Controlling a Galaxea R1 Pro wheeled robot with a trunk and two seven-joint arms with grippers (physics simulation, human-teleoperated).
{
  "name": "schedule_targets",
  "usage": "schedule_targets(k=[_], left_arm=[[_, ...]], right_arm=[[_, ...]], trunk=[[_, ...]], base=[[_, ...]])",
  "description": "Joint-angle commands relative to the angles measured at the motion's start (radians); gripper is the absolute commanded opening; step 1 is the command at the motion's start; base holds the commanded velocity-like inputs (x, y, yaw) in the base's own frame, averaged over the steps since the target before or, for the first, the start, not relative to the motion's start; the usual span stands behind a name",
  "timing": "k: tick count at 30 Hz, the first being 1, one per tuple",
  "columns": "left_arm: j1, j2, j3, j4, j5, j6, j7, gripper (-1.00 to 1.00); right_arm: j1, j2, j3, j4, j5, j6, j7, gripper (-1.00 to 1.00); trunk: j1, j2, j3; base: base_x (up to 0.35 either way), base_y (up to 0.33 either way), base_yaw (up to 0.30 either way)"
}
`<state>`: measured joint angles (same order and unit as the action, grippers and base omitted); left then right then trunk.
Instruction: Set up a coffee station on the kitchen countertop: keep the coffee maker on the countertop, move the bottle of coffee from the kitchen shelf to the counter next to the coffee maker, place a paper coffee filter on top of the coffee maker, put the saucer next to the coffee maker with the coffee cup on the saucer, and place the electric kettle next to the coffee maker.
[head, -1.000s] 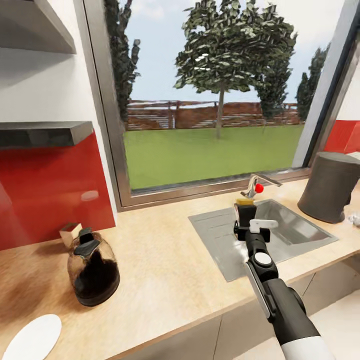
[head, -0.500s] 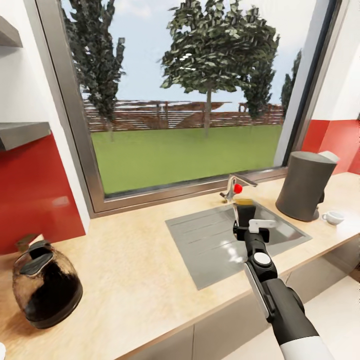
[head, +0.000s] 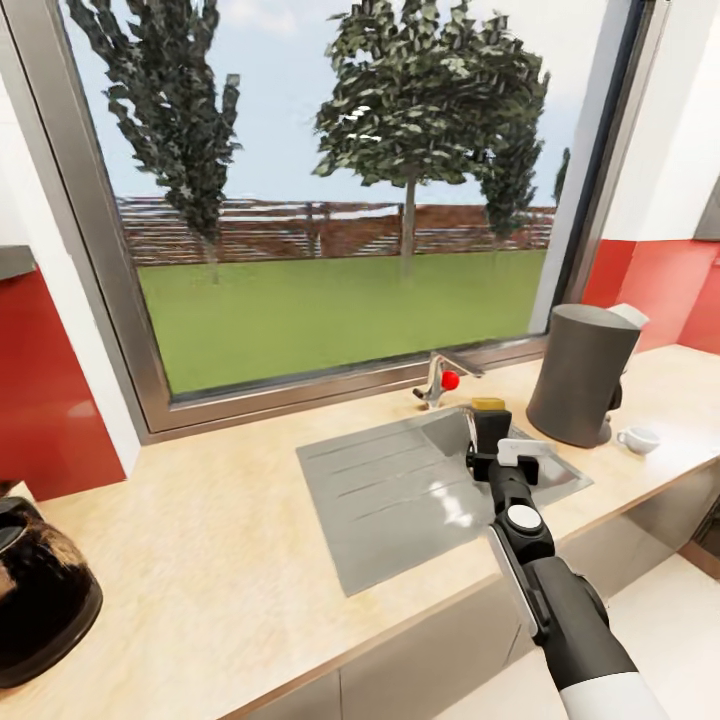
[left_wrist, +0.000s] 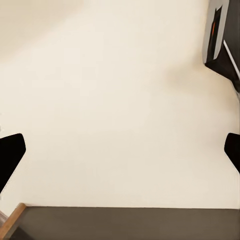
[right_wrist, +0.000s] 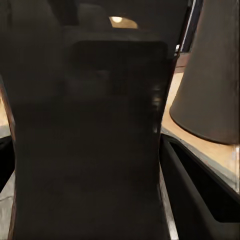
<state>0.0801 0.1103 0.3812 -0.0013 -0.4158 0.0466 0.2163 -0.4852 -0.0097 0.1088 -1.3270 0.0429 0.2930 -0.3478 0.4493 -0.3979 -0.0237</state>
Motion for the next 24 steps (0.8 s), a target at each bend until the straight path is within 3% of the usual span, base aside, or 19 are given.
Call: schedule_targets(k=[1,14,24], left_arm=[[0.0,0.0,0.007,0.0,-0.011,0.002,0.003,1.0],[0.0,-0.001,0.008,-0.001,-0.01,0.004,0.005,1.0],[0.0,0.0,0.008,-0.003,-0.006,0.003,0.007,1.0]], right_arm=[[-0.001,-0.001,0.003,-0.001,0.005,0.008,-0.005,-1.0],[-0.001,-0.001,0.004,0.0,0.005,0.008,-0.005,-1.0],[-0.001,-0.001,0.003,0.0,0.005,0.008,-0.005,-1.0]], trunk=[[0.001,-0.002,-0.002],[0.001,-0.002,-0.002],[0.001,-0.002,-0.002]], base=[[0.083,-0.263,-0.228],[0.023,-0.258,-0.263],[-0.057,-0.021,-0.269]])
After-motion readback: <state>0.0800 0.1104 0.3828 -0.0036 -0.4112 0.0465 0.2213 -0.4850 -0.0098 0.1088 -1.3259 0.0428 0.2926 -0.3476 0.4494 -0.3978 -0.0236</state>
